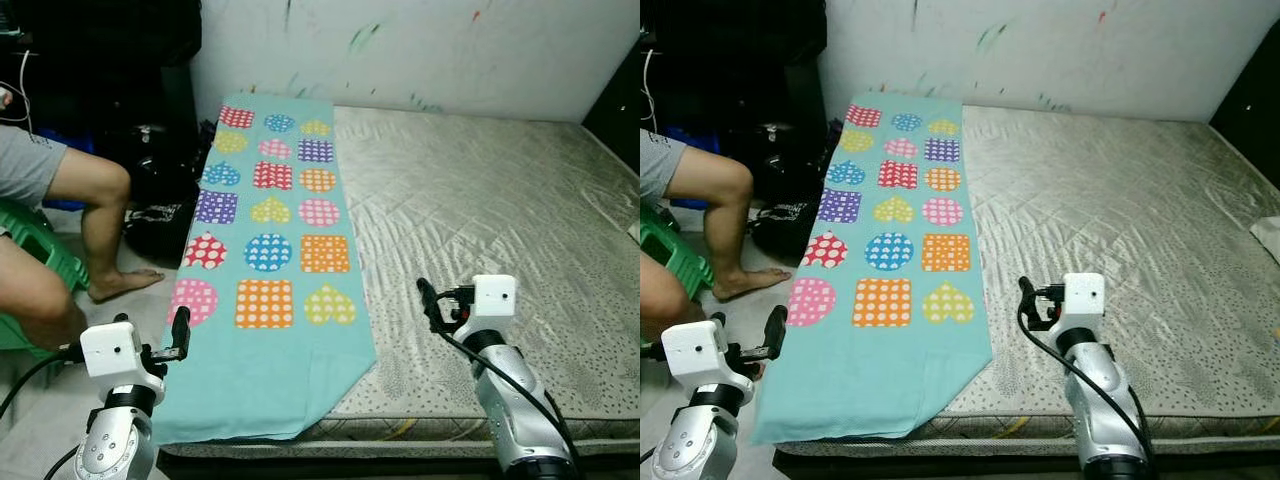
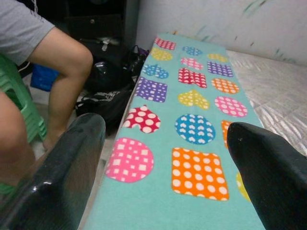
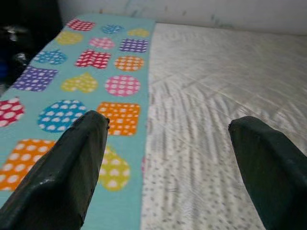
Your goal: Clean up the room
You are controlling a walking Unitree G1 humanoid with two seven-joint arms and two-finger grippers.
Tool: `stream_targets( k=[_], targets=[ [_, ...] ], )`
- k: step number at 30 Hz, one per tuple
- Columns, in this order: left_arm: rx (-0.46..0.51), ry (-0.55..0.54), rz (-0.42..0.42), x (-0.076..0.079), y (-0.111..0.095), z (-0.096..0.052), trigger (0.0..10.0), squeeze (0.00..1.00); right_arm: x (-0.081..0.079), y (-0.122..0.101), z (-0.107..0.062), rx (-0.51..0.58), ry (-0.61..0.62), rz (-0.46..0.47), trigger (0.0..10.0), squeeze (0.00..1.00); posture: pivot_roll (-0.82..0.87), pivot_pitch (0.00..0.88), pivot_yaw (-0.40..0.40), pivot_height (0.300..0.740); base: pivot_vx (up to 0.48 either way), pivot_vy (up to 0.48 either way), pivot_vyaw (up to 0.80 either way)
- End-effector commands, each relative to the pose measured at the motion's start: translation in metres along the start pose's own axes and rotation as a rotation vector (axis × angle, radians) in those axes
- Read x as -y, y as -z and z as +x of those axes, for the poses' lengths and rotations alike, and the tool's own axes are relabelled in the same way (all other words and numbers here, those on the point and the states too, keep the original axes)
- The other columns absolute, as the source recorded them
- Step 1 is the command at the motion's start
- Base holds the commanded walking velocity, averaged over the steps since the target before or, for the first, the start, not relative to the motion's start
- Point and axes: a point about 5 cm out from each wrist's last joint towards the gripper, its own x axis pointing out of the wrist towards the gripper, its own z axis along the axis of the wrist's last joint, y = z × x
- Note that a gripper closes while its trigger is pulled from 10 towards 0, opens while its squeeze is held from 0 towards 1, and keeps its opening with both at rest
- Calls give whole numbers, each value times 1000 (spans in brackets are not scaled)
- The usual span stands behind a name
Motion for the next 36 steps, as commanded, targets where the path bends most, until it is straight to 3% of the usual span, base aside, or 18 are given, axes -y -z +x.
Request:
stream_targets(
  k=[1,13,18,36],
  targets=[
    [3,10,13,2,-2,1,10000,0,1,-2,-1,5,5,2,10000,0,16,56,-72,740,0,0,0],
    [10,129,11,23,-10,28,10000,0,-1,-14,3,84,76,51,10000,0,-29,22,37,740,0,0,0],
    [15,138,15,23,-13,34,10000,0,0,-13,1,89,86,56,10000,0,-36,23,41,740,0,0,0],
    [7,112,-4,21,-11,24,10000,0,4,-13,0,66,52,35,10000,0,-13,69,-9,740,0,0,-536]
  ],
)
